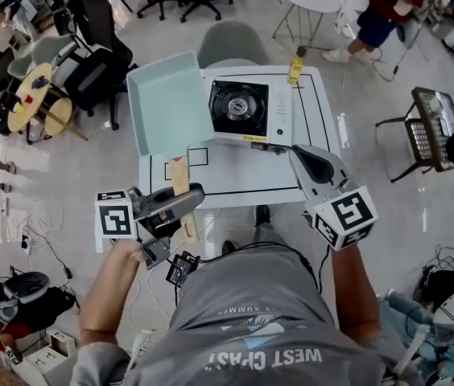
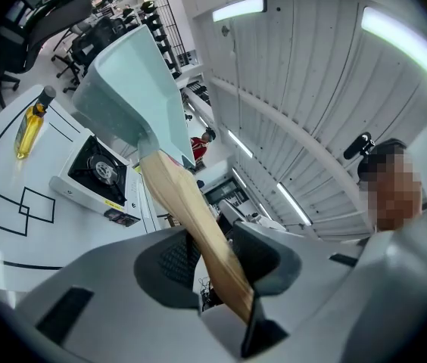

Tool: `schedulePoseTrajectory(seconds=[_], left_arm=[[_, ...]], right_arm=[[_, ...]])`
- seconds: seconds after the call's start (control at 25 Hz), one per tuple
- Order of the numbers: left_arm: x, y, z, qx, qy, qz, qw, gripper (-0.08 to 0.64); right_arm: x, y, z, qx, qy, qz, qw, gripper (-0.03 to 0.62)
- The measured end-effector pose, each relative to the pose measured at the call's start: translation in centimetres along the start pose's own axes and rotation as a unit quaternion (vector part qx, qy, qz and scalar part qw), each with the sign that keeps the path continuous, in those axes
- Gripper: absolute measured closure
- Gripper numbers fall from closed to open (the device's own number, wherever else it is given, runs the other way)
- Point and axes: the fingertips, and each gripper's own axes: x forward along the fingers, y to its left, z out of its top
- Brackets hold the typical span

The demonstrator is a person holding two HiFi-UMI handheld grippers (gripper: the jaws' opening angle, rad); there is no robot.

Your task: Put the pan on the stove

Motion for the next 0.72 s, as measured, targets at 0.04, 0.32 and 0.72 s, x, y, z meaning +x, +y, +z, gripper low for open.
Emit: schedulePoseTrajectory(seconds=[0.04,0.32,0.72], left_arm=[[0.2,0.2,0.3,-0.001,-0.002,0.002,1.0000,0.433],[2.3,2.7,1.5,-0.009,-0.011,0.016,0.9998,0.433],[4.7,6.6,3.0,-0.029,-0.007,0.028,0.9992,0.433]], right_arm=[[0.4,-0.4,0.1,0.000,0.001,0.004,1.000,0.580],[3.0,-3.1,-0.7,0.000,0.015,0.026,1.000,0.580],[6.0,-5.9,-2.1,0.009,0.036,0.039,0.999,0.580]])
